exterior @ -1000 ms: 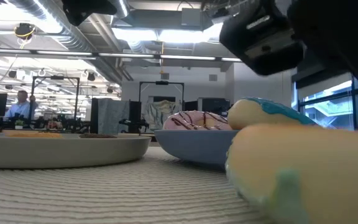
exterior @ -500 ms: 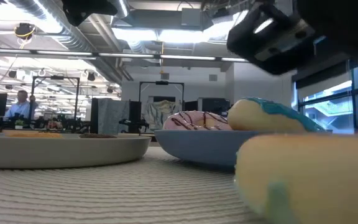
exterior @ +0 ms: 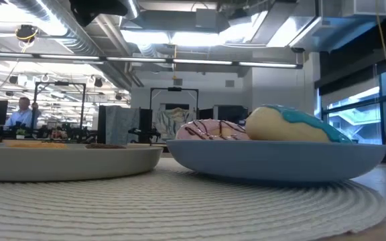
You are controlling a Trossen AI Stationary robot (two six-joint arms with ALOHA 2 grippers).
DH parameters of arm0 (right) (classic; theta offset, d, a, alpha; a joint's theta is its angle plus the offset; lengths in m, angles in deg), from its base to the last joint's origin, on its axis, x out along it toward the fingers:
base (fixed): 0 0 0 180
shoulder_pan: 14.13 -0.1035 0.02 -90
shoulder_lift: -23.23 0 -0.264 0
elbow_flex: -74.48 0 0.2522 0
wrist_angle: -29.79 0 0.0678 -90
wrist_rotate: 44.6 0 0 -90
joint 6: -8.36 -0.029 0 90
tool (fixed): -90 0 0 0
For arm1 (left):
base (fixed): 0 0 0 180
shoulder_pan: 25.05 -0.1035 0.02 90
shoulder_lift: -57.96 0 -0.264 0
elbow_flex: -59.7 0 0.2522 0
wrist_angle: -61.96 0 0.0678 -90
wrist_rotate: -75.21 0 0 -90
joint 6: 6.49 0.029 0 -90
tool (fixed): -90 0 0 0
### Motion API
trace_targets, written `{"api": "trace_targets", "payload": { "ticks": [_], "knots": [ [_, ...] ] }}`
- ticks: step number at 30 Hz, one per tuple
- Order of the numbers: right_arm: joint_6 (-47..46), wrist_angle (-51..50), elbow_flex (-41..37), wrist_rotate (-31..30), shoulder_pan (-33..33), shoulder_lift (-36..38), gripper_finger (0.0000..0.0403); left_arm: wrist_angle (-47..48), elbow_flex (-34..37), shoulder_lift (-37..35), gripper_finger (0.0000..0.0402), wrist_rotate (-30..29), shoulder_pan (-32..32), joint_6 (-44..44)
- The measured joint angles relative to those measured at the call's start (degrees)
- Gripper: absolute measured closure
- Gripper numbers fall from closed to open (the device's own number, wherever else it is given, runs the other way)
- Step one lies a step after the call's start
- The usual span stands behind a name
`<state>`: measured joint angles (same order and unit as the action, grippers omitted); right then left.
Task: Pick & Place donuts
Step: Put the big green and blue donut on the blue plate
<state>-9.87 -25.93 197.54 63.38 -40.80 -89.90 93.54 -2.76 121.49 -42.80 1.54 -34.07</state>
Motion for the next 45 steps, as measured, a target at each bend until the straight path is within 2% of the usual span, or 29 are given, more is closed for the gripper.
{"api": "trace_targets", "payload": {
  "ticks": [7, 11, 15, 18, 20, 24, 26, 29, 34, 37, 40, 45],
  "knots": [
    [-4.0, 8.9, 0.0, 21.9, 8.3, 7.1, 0.0402, -0.3, 0.0, 0.0, 0.0233, -4.3, -0.1, 3.5],
    [-1.4, 7.7, -1.3, 27.7, 13.0, 10.1, 0.0402, -0.4, 0.0, 0.0, 0.0233, -4.2, -0.2, 8.2],
    [0.4, 7.1, -9.3, 32.1, 18.3, 13.0, 0.0402, -1.2, 0.0, 0.0, 0.0233, -4.2, -0.1, 14.2],
    [0.4, 8.5, -17.7, 37.8, 22.5, 15.5, 0.0402, -3.3, 0.0, 0.0, 0.0233, -4.3, -0.3, 15.3],
    [-0.9, 14.5, -23.3, 42.0, 25.2, 17.3, 0.0402, -5.6, 0.0, 0.0, 0.0233, -4.2, -1.3, 15.3],
    [-9.9, 35.6, -32.7, 50.5, 29.9, 18.9, 0.0402, -11.4, 0.0, 1.7, 0.0233, -4.3, -5.0, 20.1],
    [-13.3, 43.3, -35.8, 54.3, 31.9, 19.3, 0.0402, -16.2, 0.0, 3.6, 0.0233, -2.6, -7.5, 24.6],
    [-16.4, 49.6, -38.6, 58.3, 34.7, 19.3, 0.0401, -24.9, 0.0, 6.8, 0.0233, 4.7, -11.7, 30.6],
    [-17.6, 52.1, -39.2, 66.0, 38.4, 19.3, 0.0399, -30.9, 0.0, 11.1, 0.0233, 11.9, -17.3, 30.8],
    [-17.5, 52.1, -38.4, 68.8, 40.4, 19.5, 0.0399, -31.3, 0.0, 12.2, 0.0233, 12.9, -19.1, 31.4],
    [-17.5, 52.2, -37.5, 68.4, 41.8, 19.6, 0.0398, -33.3, 0.0, 13.0, 0.0233, 10.9, -19.3, 42.6],
    [-18.8, 52.6, -36.4, 68.8, 43.1, 19.6, 0.0397, -41.6, -0.1, 13.7, 0.0233, 3.8, -19.2, 72.2]
  ]
}}
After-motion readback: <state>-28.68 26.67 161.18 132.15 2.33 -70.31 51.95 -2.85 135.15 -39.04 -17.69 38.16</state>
